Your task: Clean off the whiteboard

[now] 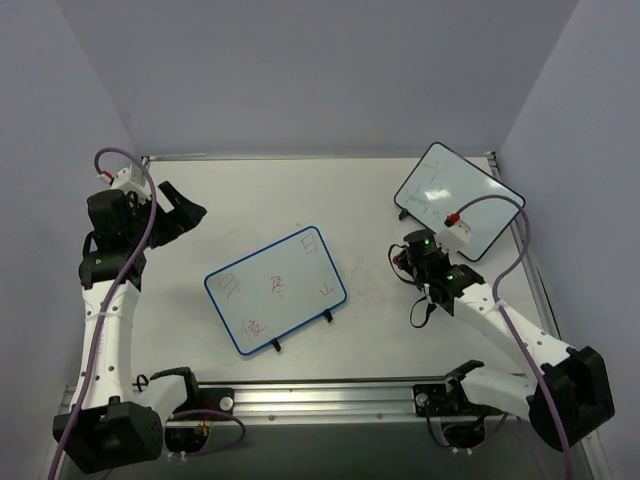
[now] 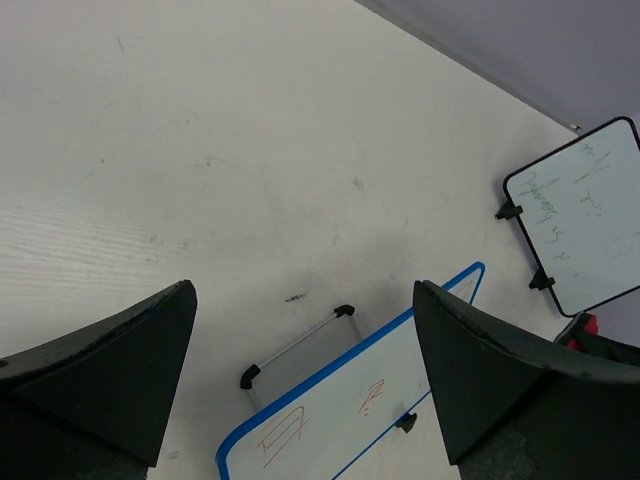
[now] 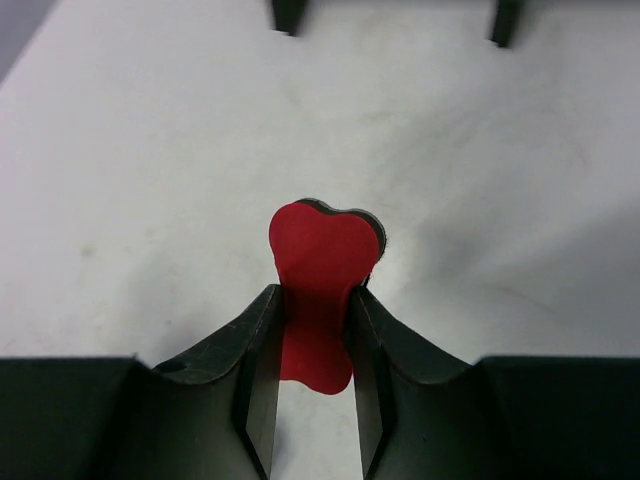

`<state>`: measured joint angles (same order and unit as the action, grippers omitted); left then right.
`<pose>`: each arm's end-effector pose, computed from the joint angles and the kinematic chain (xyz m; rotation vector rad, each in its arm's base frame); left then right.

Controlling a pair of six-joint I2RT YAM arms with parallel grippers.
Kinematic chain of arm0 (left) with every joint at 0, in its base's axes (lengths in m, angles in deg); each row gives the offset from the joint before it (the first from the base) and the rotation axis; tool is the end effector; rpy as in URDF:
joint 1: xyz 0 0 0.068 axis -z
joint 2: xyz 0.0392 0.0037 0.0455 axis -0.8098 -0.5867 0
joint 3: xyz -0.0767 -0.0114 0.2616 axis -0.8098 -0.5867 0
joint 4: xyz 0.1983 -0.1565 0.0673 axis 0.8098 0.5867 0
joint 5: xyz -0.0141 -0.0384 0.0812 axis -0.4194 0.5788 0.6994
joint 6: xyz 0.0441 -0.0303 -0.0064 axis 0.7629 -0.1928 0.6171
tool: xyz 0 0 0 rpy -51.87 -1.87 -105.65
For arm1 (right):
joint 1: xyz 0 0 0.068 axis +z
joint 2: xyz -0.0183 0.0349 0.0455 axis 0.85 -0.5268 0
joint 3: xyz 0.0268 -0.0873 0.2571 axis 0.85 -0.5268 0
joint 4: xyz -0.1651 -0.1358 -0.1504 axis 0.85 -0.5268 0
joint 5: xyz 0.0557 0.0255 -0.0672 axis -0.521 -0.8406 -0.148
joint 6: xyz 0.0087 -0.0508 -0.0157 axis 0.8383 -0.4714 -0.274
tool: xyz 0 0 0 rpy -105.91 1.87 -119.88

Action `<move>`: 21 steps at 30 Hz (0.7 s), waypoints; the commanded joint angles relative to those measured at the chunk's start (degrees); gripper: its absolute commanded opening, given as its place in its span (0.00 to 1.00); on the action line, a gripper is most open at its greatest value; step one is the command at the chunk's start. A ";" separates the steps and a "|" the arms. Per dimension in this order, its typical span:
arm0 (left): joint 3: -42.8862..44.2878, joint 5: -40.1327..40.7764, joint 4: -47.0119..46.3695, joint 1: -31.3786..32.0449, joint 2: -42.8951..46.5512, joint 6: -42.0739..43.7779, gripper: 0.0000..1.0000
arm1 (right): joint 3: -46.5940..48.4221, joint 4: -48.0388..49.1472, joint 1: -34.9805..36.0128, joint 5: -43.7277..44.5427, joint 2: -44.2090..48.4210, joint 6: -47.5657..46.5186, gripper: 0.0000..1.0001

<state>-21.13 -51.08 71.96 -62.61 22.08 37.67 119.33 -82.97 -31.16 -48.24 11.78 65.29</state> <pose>0.2267 0.0212 0.3678 -0.4000 1.9898 -0.5737 0.2240 0.0971 0.2410 0.8158 1.9531 0.4163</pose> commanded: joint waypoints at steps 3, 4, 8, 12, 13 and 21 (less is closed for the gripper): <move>-4.96 -3.04 -3.18 -4.29 -3.21 -4.13 0.93 | 5.79 13.62 5.02 -6.42 -0.14 -16.01 0.00; -5.84 -3.74 -4.49 -4.64 -3.93 -5.44 0.91 | 7.19 13.99 6.34 -6.16 -1.46 -16.81 0.00; -11.55 -6.73 -8.79 -4.74 -6.13 -9.66 0.82 | 15.17 17.50 18.96 -1.86 -8.84 -20.85 0.00; -14.46 -4.37 -9.95 -4.74 -6.22 -10.81 0.71 | 22.38 20.92 28.64 0.69 -19.55 -24.90 0.00; -15.16 -4.19 -10.12 -4.82 -6.48 -10.99 0.71 | 23.45 21.80 30.07 0.61 -21.15 -26.56 0.00; -15.96 -6.47 -11.35 -3.86 -11.23 -12.04 0.48 | 29.61 31.30 38.77 -2.12 -34.34 -34.04 0.00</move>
<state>-37.22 -55.85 63.98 -66.94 11.59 26.43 145.65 -57.44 5.80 -51.57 -19.91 36.72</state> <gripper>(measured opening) 0.509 0.255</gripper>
